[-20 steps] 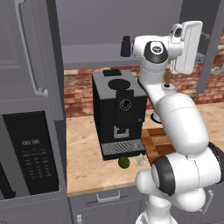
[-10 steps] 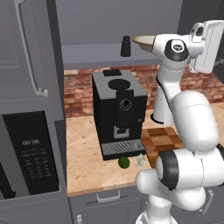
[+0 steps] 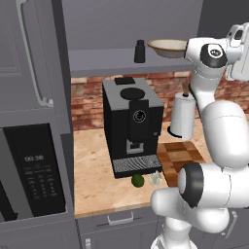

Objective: Open the cabinet. Place the bowl and condiment on the counter. Then place the lime and garlic on the cutting board.

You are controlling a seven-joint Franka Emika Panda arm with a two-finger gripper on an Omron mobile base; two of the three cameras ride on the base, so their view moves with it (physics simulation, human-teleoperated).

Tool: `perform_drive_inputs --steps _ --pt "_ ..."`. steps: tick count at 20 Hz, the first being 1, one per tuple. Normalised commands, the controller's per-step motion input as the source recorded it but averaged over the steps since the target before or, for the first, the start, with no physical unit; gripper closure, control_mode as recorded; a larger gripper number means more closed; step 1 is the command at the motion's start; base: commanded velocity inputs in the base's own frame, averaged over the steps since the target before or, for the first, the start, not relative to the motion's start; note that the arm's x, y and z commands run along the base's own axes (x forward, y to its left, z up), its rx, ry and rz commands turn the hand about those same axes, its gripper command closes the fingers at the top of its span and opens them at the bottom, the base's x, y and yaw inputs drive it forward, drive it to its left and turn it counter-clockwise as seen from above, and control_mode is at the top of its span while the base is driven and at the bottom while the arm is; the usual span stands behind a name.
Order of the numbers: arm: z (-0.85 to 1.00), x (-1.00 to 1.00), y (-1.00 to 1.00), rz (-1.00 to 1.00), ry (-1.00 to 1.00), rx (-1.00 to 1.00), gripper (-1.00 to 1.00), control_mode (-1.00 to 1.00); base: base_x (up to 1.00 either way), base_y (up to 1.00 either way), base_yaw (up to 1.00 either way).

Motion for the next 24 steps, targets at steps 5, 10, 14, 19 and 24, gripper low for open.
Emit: perform_drive_inputs --steps 5,10,14,19,24 --pt "-0.03 0.06 0.11 0.00 -0.06 0.00 -1.00 -1.00 0.00 0.00 0.00" --pt "-0.05 0.19 0.70 0.00 -0.12 0.00 -1.00 -1.00 0.00 0.00 0.00" --pt "0.00 0.00 0.80 0.00 -0.29 -0.07 -1.00 -1.00 0.00 0.00 0.00" --pt "0.04 0.00 0.45 -0.03 -0.23 0.10 -1.00 -1.00 0.00 0.00 0.00" --pt "0.05 0.00 0.28 0.00 -0.25 0.30 -1.00 -1.00 0.00 0.00 0.00"
